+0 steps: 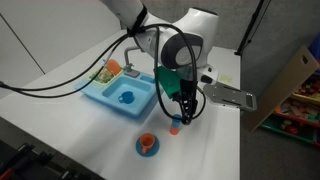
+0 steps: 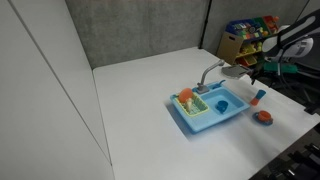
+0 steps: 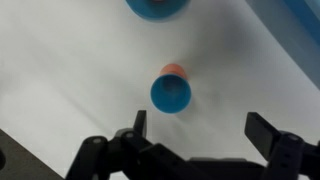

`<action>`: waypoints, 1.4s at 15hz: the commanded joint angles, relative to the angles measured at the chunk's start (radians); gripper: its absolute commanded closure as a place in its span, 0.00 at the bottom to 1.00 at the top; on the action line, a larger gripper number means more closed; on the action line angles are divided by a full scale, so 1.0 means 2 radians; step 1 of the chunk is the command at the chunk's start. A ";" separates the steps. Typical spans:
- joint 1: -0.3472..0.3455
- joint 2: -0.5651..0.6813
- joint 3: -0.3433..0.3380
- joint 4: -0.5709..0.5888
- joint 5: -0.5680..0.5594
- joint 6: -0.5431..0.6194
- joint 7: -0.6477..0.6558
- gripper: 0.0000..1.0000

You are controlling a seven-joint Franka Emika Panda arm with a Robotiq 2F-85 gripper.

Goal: Pick up the blue cup on the counter top of the sink and move it to the right on top of the upside down laying orange cup on the worktop

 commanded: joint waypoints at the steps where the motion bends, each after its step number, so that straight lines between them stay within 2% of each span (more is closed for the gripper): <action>1: 0.015 -0.039 -0.007 -0.027 -0.020 -0.003 -0.017 0.00; 13: 0.068 -0.162 -0.009 -0.111 -0.112 -0.014 -0.029 0.00; 21: 0.084 -0.249 -0.004 -0.141 -0.159 -0.072 -0.026 0.00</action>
